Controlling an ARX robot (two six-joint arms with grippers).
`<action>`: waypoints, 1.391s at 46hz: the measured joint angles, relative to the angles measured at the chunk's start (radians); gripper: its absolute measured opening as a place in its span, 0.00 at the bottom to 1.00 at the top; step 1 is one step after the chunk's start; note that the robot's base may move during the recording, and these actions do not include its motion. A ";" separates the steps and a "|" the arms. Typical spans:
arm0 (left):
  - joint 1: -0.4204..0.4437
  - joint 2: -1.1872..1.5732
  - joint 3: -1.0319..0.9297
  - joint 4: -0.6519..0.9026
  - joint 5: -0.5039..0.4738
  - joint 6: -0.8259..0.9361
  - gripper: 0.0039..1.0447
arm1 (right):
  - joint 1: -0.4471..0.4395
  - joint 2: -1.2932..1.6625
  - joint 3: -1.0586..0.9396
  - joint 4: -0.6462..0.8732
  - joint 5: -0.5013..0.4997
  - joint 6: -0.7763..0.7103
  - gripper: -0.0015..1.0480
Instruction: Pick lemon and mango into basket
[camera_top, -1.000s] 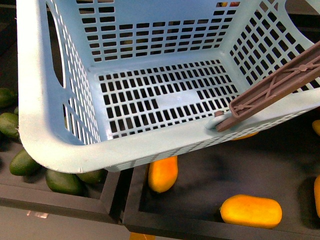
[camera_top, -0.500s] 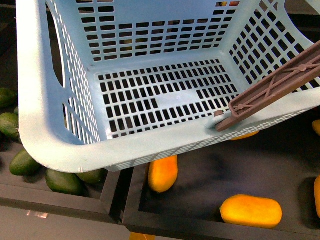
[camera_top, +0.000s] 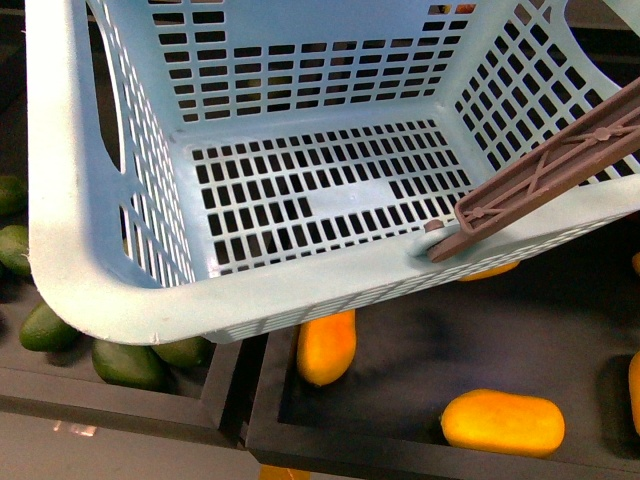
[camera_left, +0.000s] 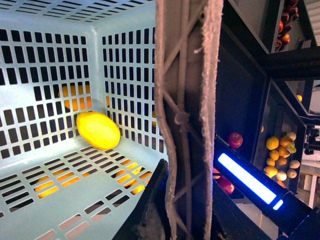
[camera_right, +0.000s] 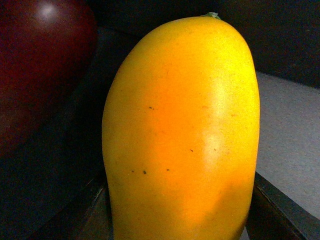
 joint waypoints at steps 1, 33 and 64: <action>0.000 0.000 0.000 0.000 0.000 0.000 0.07 | -0.001 -0.007 -0.015 0.010 0.000 -0.004 0.57; 0.000 0.000 0.000 0.000 0.000 0.000 0.07 | -0.013 -0.893 -0.694 0.201 -0.261 -0.235 0.56; 0.000 0.000 0.000 0.000 0.000 0.000 0.07 | 0.345 -1.135 -0.637 0.101 -0.217 -0.072 0.56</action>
